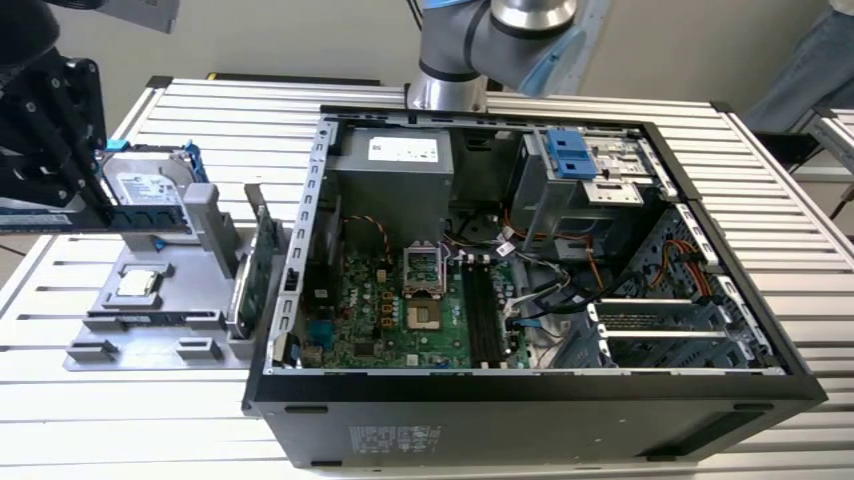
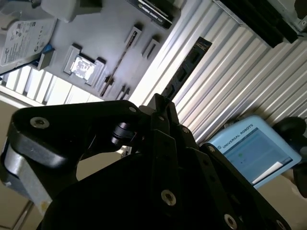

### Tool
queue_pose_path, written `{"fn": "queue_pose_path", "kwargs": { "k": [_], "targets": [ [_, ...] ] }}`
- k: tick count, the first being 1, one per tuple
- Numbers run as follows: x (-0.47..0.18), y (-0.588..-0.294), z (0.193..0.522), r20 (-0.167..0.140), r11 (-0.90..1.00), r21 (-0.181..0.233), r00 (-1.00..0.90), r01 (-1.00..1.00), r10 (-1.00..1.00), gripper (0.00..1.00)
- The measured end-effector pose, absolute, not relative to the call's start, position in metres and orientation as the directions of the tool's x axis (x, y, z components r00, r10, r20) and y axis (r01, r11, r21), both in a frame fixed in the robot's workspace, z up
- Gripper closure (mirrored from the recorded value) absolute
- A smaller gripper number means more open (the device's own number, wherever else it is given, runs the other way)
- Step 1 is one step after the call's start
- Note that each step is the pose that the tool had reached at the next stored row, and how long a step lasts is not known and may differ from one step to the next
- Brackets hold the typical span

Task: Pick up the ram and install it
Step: 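Pick up the ram and move it above insertion slot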

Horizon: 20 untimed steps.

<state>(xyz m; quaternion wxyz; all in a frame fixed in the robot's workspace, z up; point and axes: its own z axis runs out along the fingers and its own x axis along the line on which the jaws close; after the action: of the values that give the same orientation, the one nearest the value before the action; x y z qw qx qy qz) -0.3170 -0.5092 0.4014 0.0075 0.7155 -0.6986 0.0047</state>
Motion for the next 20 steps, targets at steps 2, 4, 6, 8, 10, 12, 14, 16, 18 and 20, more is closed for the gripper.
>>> {"fn": "queue_pose_path", "kwargs": {
  "k": [2,4,6,8,10,12,14,16,18,20],
  "targets": [
    [-0.312,-0.509,0.401,0.017,-0.024,0.004,0.024,-1.0,-1.0,1.0],
    [-0.308,-0.509,0.401,0.017,-0.024,0.004,0.024,-1.0,-1.0,1.0],
    [-0.303,-0.509,0.401,0.017,-0.024,0.004,0.024,-1.0,-1.0,1.0],
    [-0.297,-0.509,0.401,0.017,-0.024,0.004,0.024,-1.0,-1.0,1.0],
    [-0.292,-0.509,0.401,0.017,-0.024,0.004,0.024,-1.0,-1.0,1.0],
    [-0.287,-0.509,0.401,0.017,-0.024,0.004,0.024,-1.0,-1.0,1.0],
    [-0.282,-0.509,0.401,0.017,-0.024,0.004,0.024,-1.0,-1.0,1.0],
    [-0.278,-0.509,0.401,0.017,-0.024,0.004,0.024,-1.0,-1.0,1.0],
    [-0.273,-0.509,0.401,0.017,-0.024,0.004,0.024,-1.0,-1.0,1.0],
    [-0.268,-0.509,0.401,0.017,-0.024,0.004,0.024,-1.0,-1.0,1.0]
  ]
}}
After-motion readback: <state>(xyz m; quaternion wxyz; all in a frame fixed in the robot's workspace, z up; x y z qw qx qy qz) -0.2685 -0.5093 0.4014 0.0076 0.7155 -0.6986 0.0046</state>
